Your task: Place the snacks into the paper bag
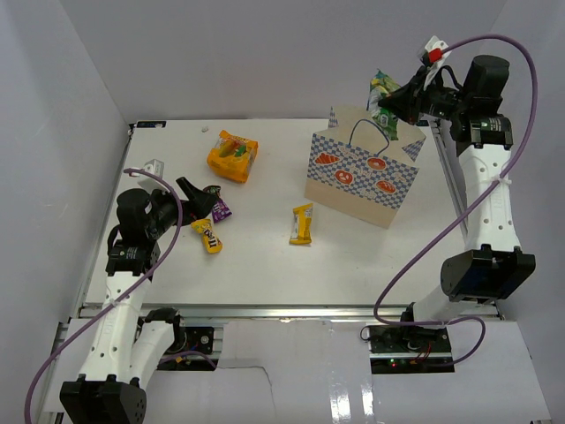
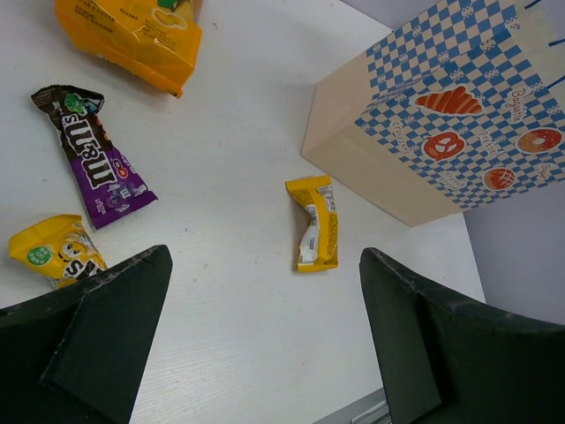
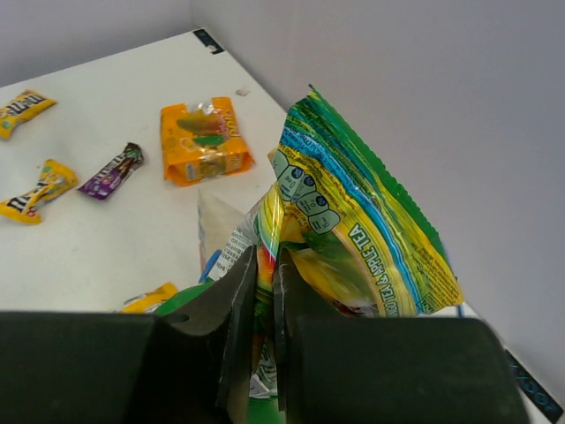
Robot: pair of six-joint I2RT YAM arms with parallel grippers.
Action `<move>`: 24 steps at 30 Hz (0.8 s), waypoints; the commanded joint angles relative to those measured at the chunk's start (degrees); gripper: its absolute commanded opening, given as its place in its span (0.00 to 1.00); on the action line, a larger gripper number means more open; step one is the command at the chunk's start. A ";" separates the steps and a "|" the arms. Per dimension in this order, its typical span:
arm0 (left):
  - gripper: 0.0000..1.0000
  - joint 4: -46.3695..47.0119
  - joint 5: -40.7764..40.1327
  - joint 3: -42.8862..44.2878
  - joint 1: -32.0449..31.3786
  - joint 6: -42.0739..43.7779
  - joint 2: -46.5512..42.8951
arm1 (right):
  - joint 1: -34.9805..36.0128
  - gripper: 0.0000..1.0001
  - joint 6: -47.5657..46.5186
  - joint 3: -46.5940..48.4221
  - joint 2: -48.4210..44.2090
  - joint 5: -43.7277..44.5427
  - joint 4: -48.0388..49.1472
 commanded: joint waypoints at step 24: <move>0.95 1.63 -12.39 13.59 -32.33 -13.68 33.87 | -6.04 0.82 1.11 1.44 -3.44 -0.71 -8.01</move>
